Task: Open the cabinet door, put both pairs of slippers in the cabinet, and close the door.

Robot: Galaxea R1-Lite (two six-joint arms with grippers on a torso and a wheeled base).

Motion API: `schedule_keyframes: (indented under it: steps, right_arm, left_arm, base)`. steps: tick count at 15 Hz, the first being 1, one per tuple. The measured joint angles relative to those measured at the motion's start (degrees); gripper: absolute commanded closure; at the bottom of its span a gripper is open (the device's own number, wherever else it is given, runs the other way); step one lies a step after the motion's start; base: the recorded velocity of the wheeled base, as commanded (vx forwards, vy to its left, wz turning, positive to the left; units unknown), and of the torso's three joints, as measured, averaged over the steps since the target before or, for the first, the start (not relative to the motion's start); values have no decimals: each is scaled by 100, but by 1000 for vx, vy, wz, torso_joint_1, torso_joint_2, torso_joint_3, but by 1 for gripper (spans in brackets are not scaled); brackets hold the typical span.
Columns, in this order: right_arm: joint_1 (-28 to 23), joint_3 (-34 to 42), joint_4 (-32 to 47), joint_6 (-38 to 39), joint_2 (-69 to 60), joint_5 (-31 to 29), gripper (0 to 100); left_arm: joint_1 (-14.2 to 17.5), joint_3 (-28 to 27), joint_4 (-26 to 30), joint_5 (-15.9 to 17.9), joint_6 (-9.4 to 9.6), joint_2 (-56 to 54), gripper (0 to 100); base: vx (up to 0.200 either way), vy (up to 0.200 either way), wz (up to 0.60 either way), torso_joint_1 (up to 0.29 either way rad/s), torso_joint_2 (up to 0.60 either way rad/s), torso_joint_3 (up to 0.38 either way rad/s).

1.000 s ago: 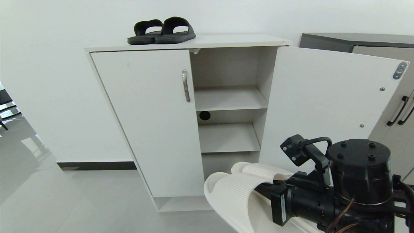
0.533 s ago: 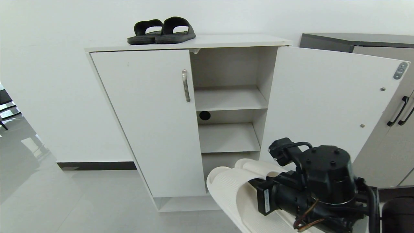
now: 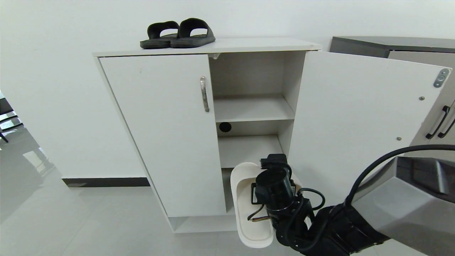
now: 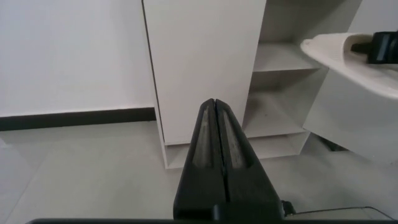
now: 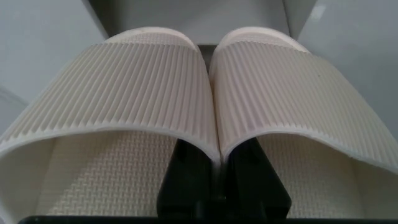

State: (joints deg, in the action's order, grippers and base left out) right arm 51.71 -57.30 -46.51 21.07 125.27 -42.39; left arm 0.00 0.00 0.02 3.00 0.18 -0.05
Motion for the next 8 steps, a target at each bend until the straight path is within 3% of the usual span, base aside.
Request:
schedule_keyframes:
  steps: [4,8]
  right_arm:
    - [-63,-199,-372,-427,414,-30,100]
    - [-113,-629,-837,-947,750,-168,100]
  left_arm:
    - [0,0,2,0,-2,2,100]
    - [0,0,5,0,-5,2,100]
  base:
    - [0,0,0,1,1,-26]
    - [0,0,0,2,5,-191]
